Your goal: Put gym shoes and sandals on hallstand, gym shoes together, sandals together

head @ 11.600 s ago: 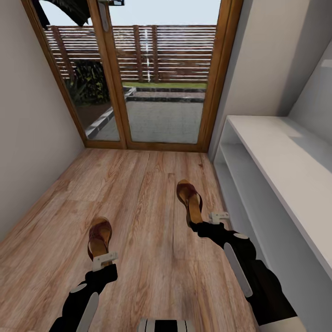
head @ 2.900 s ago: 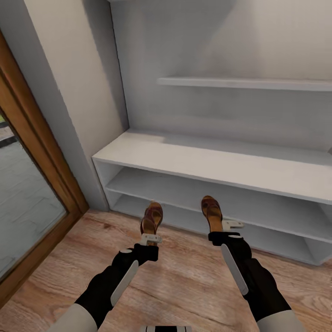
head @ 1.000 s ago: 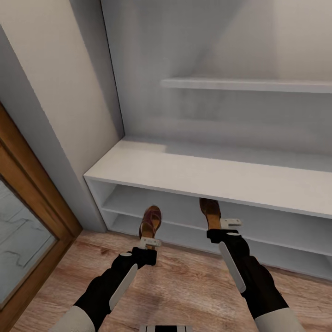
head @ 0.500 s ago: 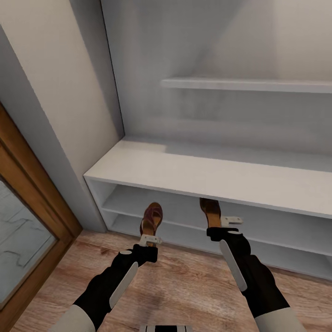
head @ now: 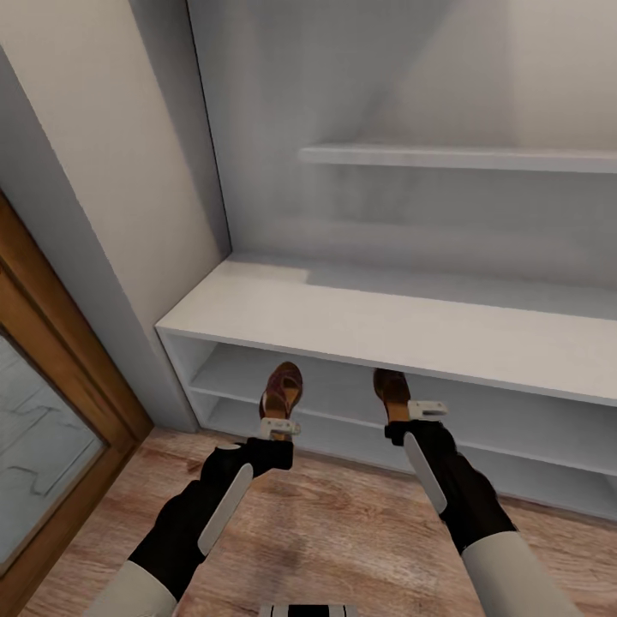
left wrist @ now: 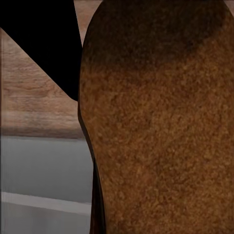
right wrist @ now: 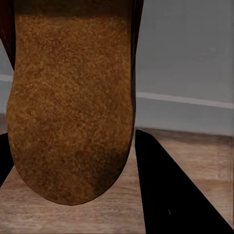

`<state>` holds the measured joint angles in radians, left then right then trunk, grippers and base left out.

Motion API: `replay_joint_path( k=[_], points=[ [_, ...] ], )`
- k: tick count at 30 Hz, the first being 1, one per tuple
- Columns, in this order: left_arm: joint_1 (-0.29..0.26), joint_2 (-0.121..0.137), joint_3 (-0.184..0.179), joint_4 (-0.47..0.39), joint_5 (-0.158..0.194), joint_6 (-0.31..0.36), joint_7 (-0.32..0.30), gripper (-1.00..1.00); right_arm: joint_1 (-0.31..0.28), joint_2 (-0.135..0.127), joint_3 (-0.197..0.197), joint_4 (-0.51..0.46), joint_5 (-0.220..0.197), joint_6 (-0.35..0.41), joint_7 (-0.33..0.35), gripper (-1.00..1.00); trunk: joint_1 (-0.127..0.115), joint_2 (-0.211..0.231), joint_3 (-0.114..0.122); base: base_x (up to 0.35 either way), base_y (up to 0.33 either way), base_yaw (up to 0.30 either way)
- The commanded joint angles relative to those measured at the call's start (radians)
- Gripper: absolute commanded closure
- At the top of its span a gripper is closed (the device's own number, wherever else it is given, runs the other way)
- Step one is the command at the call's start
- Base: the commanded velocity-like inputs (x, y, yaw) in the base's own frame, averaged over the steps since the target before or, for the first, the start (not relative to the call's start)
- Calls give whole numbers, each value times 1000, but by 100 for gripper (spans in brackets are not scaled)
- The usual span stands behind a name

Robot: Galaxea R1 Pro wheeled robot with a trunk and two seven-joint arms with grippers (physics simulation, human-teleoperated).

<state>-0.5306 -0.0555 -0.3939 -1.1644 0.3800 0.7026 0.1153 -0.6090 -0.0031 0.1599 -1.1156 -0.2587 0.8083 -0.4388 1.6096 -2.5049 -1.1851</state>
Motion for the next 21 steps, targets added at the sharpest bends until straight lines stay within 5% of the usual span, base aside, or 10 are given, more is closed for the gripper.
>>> replay_joint_path(
  k=[1,7,12,21],
  points=[
    [0,-1,0,-1,-4,4,-1,100,-8,0,0,14,-4,-2,-2,100,0,0,0,0,0,0],
    [0,-7,0,-3,-3,12,-1,100,-54,0,0,107,-6,-20,-2,100,0,0,0,0,0,0],
    [1,-9,-4,-4,-2,13,-2,100,-116,0,0,259,-7,-119,-2,100,0,0,0,0,0,0],
    [7,-9,-4,-3,-3,12,-2,100,-137,0,-2,312,-7,-154,-2,100,0,0,0,0,0,-131]
  ],
)
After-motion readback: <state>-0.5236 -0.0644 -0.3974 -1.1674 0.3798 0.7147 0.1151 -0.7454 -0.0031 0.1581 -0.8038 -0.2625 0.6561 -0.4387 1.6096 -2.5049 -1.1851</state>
